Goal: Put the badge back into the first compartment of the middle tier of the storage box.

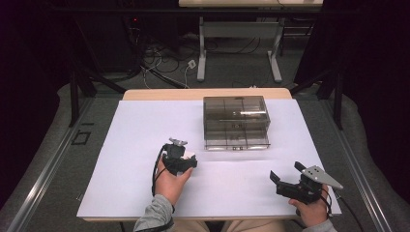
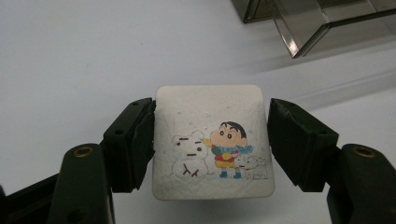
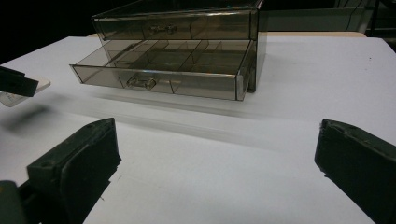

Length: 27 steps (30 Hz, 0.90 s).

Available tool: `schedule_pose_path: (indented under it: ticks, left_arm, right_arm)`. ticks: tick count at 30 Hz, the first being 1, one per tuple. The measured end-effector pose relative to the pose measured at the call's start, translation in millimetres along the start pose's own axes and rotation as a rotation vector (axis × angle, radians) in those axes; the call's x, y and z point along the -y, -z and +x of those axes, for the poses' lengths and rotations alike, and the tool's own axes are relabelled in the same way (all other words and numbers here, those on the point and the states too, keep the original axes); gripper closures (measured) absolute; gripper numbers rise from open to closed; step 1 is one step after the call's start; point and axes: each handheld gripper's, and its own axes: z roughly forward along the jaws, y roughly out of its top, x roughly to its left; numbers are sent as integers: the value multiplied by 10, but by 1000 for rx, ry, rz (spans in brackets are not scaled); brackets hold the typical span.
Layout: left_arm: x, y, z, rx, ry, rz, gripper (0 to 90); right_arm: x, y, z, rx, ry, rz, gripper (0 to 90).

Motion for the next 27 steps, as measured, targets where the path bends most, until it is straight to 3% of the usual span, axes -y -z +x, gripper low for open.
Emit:
schedule_pose_path:
  ticks: [15,27]
  left_arm:
    - [-251,136,-51,4,-23,-25,337]
    - [-454,227,-84,24,-11,-50,337]
  right_arm:
    - [6,-10,5,2,2,-9,0]
    - [3,-2,9,-3,4,0,0]
